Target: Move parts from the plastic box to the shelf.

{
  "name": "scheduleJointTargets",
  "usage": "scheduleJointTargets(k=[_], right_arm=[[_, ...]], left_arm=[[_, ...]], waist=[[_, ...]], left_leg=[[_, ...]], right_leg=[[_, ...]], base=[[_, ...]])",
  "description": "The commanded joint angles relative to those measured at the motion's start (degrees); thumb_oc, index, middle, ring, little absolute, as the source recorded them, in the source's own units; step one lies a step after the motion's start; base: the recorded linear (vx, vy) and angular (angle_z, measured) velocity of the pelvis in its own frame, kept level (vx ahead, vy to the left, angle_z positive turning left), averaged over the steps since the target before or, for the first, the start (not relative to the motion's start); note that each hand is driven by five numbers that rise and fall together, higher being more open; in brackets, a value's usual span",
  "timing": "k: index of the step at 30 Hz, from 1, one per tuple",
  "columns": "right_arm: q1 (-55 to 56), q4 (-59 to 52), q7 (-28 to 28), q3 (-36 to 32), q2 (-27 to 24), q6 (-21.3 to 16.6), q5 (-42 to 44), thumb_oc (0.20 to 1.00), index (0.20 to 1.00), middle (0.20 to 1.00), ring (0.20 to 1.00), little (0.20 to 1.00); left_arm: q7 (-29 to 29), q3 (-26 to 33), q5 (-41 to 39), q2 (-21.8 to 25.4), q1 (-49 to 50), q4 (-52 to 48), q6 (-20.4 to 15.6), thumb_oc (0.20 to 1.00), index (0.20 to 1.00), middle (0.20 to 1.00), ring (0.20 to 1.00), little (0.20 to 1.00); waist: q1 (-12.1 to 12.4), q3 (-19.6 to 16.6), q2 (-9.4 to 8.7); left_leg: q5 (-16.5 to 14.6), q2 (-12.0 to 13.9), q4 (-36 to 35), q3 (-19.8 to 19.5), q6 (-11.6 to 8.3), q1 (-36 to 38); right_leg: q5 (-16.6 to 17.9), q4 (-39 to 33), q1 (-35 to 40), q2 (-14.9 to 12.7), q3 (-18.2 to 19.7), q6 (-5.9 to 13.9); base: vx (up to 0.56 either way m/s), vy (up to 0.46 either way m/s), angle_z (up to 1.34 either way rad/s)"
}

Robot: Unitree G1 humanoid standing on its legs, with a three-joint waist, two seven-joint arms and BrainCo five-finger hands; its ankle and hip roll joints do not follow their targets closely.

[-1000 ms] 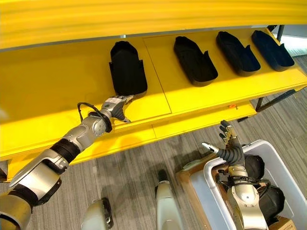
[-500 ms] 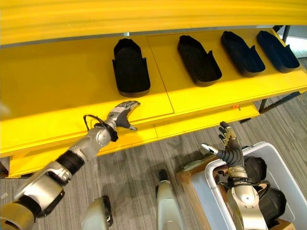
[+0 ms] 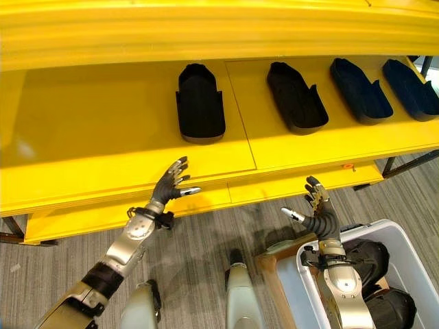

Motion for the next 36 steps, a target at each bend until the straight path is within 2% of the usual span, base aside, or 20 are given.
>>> scheduleJointTargets(k=[1, 3, 4, 5, 7, 9, 14, 15, 21, 24, 25, 26, 28, 29, 30, 31, 32, 33, 34, 36], right_arm=[[-0.6, -4.2, 0.2, -1.6, 0.9, -3.7, 2.4, 1.000, 1.000, 1.000, 1.000, 1.000], [-0.6, -3.8, 0.5, -1.0, 1.3, -3.6, 2.3, 1.000, 1.000, 1.000, 1.000, 1.000], [-0.2, -3.2, 1.2, -1.1, 1.6, -3.6, 2.3, 1.000, 1.000, 1.000, 1.000, 1.000], [0.1, -3.5, 1.6, -1.1, 1.6, -3.4, 2.0, 1.000, 1.000, 1.000, 1.000, 1.000], [0.8, -3.2, 2.2, -1.6, 1.8, -3.2, 2.2, 1.000, 1.000, 1.000, 1.000, 1.000], [1.7, -2.3, 3.2, -2.4, 2.2, -2.5, 1.8, 1.000, 1.000, 1.000, 1.000, 1.000], [3.6, -1.2, 3.7, -3.6, 2.7, -1.6, 1.3, 1.000, 1.000, 1.000, 1.000, 1.000], [4.3, -0.2, 4.1, -3.7, 3.0, -1.3, 1.4, 1.000, 1.000, 1.000, 1.000, 1.000], [4.3, 0.5, 5.3, -2.4, 3.0, -0.9, 2.4, 1.000, 1.000, 1.000, 1.000, 1.000], [4.7, 0.2, 7.2, -2.6, 1.7, -0.8, 2.7, 1.000, 1.000, 1.000, 1.000, 1.000], [4.8, 0.2, 7.2, -2.6, 1.7, -0.8, 2.7, 1.000, 1.000, 1.000, 1.000, 1.000], [6.0, -0.2, 7.7, -4.1, 0.7, -0.9, 2.8, 1.000, 1.000, 1.000, 1.000, 1.000], [6.2, -0.4, 7.5, -5.7, -0.1, -1.2, 2.5, 1.000, 1.000, 1.000, 1.000, 1.000], [6.3, -0.4, 7.6, -6.4, -0.4, -1.2, 2.5, 1.000, 1.000, 1.000, 1.000, 1.000], [6.3, -0.4, 7.6, -6.4, -0.4, -1.2, 2.5, 1.000, 1.000, 1.000, 1.000, 1.000], [6.7, -0.3, 7.7, -6.7, -0.7, -1.0, 2.2, 1.000, 1.000, 1.000, 1.000, 1.000], [6.9, -0.2, 8.4, -6.9, -0.5, -0.9, 2.0, 1.000, 1.000, 1.000, 1.000, 1.000], [6.1, 0.8, 8.9, -6.2, -0.1, -1.2, 1.5, 1.000, 1.000, 1.000, 1.000, 1.000], [4.6, 1.9, 8.5, -5.0, 0.8, -1.5, 1.8, 1.000, 1.000, 1.000, 1.000, 1.000], [3.9, 2.3, 8.6, -3.8, 2.0, -1.5, 2.0, 1.000, 1.000, 1.000, 1.000, 1.000]], left_arm=[[-3.7, 2.0, -10.2, 1.5, 1.9, -2.3, -3.1, 1.000, 1.000, 1.000, 1.000, 1.000], [-5.2, 4.3, -15.2, 0.7, 5.5, -4.0, -3.1, 1.000, 1.000, 1.000, 1.000, 1.000], [-7.4, 7.0, -19.1, 0.2, 10.0, -6.1, -2.5, 1.000, 1.000, 1.000, 1.000, 1.000], [-8.2, 8.1, -20.7, 0.0, 11.8, -7.0, -2.3, 1.000, 1.000, 1.000, 1.000, 1.000], [-10.1, 10.0, -20.5, 0.5, 15.5, -8.4, -2.0, 1.000, 1.000, 1.000, 1.000, 1.000], [-12.7, 12.7, -22.8, -0.6, 21.4, -9.1, -0.6, 1.000, 1.000, 1.000, 1.000, 1.000], [-14.9, 13.0, -24.1, -3.1, 26.5, -9.2, 0.9, 1.000, 1.000, 1.000, 1.000, 1.000], [-15.4, 13.1, -24.2, -5.1, 28.3, -7.7, 1.5, 1.000, 1.000, 1.000, 1.000, 1.000], [-16.0, 13.3, -23.8, -6.0, 29.8, -7.0, 2.0, 1.000, 1.000, 1.000, 1.000, 1.000], [-17.1, 13.9, -24.1, -6.8, 32.5, -8.0, 2.4, 1.000, 1.000, 1.000, 1.000, 1.000], [-17.1, 13.9, -24.1, -6.8, 32.6, -8.0, 2.4, 1.000, 1.000, 1.000, 1.000, 1.000], [-18.6, 13.5, -23.8, -6.6, 34.3, -8.5, 3.0, 1.000, 1.000, 1.000, 1.000, 1.000], [-19.2, 13.2, -22.8, -5.3, 33.7, -8.3, 3.0, 1.000, 1.000, 1.000, 1.000, 1.000], [-19.7, 13.3, -22.6, -4.8, 33.8, -8.5, 3.1, 1.000, 1.000, 1.000, 1.000, 1.000], [-19.7, 13.3, -22.6, -4.8, 33.8, -8.5, 3.1, 1.000, 1.000, 1.000, 1.000, 1.000], [-20.1, 13.4, -22.4, -4.6, 34.4, -8.8, 3.2, 1.000, 1.000, 1.000, 1.000, 1.000], [-20.3, 13.7, -21.6, -4.1, 35.5, -9.7, 2.8, 1.000, 1.000, 1.000, 1.000, 1.000], [-20.4, 14.0, -20.1, -4.1, 35.6, -10.8, 2.4, 1.000, 1.000, 1.000, 1.000, 1.000], [-20.1, 13.7, -19.3, -4.2, 34.7, -10.8, 2.0, 1.000, 1.000, 1.000, 1.000, 1.000], [-20.0, 13.8, -18.7, -4.5, 34.7, -11.0, 1.5, 1.000, 1.000, 1.000, 1.000, 1.000]], waist=[[2.2, -1.4, 0.23], [3.0, -1.6, 0.63], [3.9, -2.2, 1.30], [4.4, -2.6, 1.61], [4.9, -3.5, 2.24], [6.3, -5.9, 3.36], [7.0, -9.0, 4.84], [7.3, -10.8, 5.50], [7.5, -11.8, 5.87], [7.8, -11.4, 6.11], [7.8, -11.4, 6.16], [7.6, -11.2, 5.99], [6.8, -9.9, 5.41], [6.3, -9.4, 4.89], [6.3, -9.4, 4.89], [6.2, -9.1, 4.37], [7.3, -8.3, 3.33], [9.3, -8.4, 2.44], [10.6, -8.8, 1.90], [10.3, -9.5, 1.83]], left_leg=[[12.4, -0.3, -5.7, -5.4, 0.70, -0.4], [14.1, -0.2, -9.6, -5.5, 0.70, 2.7], [16.3, -0.1, -14.5, -5.9, 0.69, 6.0], [17.2, -0.1, -16.9, -5.9, 0.65, 7.5], [19.1, -0.2, -21.7, -6.1, 0.71, 11.0], [22.8, 0.4, -30.8, -5.6, 0.43, 17.5], [26.8, 1.9, -38.4, -5.6, -1.27, 22.9], [28.9, 2.9, -39.7, -6.1, -2.25, 23.7], [29.5, 3.7, -39.2, -6.5, -2.09, 24.7], [32.8, 5.0, -37.4, -7.4, -2.22, 24.8], [32.8, 5.1, -37.4, -7.4, -2.24, 24.8], [33.6, 5.6, -35.9, -7.8, -1.99, 24.2], [33.9, 5.5, -33.5, -5.5, -1.51, 22.3], [32.1, 4.9, -32.1, -3.2, -0.62, 21.6], [32.1, 4.9, -32.1, -3.2, -0.62, 21.6], [29.5, 3.4, -31.0, -1.8, 0.17, 21.6], [23.8, -3.2, -29.7, -4.7, 2.32, 21.9], [19.6, -12.8, -30.0, -13.4, 5.02, 21.6], [19.2, -18.9, -30.1, -20.0, 6.96, 20.7], [19.8, -18.8, -31.7, -19.9, 7.22, 21.6]], right_leg=[[3.6, 3.3, 3.9, 0.7, -1.0, -1.84], [4.2, 1.1, 6.5, 0.6, -1.9, -1.68], [4.5, -1.7, 9.7, 0.6, -3.2, -1.34], [4.7, -3.0, 10.9, 0.6, -3.9, -1.16], [5.1, -6.0, 13.8, 0.6, -5.4, -1.01], [6.4, -13.6, 20.3, 0.5, -8.3, -0.64], [6.8, -21.1, 27.5, 1.4, -10.8, -0.96], [7.0, -24.6, 30.6, 2.5, -11.8, -1.56], [7.0, -25.7, 32.5, 3.6, -11.6, -2.43], [6.7, -26.2, 33.0, 5.9, -10.1, -4.13], [6.8, -26.3, 33.0, 5.9, -10.1, -4.16], [6.8, -27.1, 33.7, 7.2, -9.9, -4.93], [6.9, -27.0, 33.9, 7.1, -10.8, -5.40], [6.8, -27.0, 33.9, 6.9, -11.2, -5.62], [6.8, -27.0, 33.9, 6.9, -11.2, -5.62], [6.9, -27.0, 33.8, 6.7, -11.3, -5.66], [7.7, -27.5, 34.0, 6.1, -10.5, -5.40], [8.9, -28.1, 33.3, 6.6, -8.8, -5.36], [9.6, -28.3, 31.9, 7.7, -7.1, -5.33], [10.0, -28.6, 31.5, 8.7, -5.1, -5.21]], base=[[0.07, -0.032, 0.07], [0.12, -0.040, 0.17], [0.16, -0.060, 0.29], [0.16, -0.061, 0.31], [0.14, -0.041, 0.39], [0.20, -0.051, 0.25], [0.10, -0.051, 0.22], [0.06, -0.070, 0.24], [0.02, -0.065, 0.03], [-0.01, -0.123, -0.09], [0.00, -0.177, -0.11], [-0.01, -0.132, -0.13], [-0.07, -0.123, -0.02], [-0.07, -0.067, 0.13], [-0.05, -0.067, 0.28], [0.01, -0.070, 0.26], [0.03, -0.124, -0.05], [0.03, -0.128, -0.69], [0.01, -0.078, -1.22], [0.07, 0.051, -1.45]])
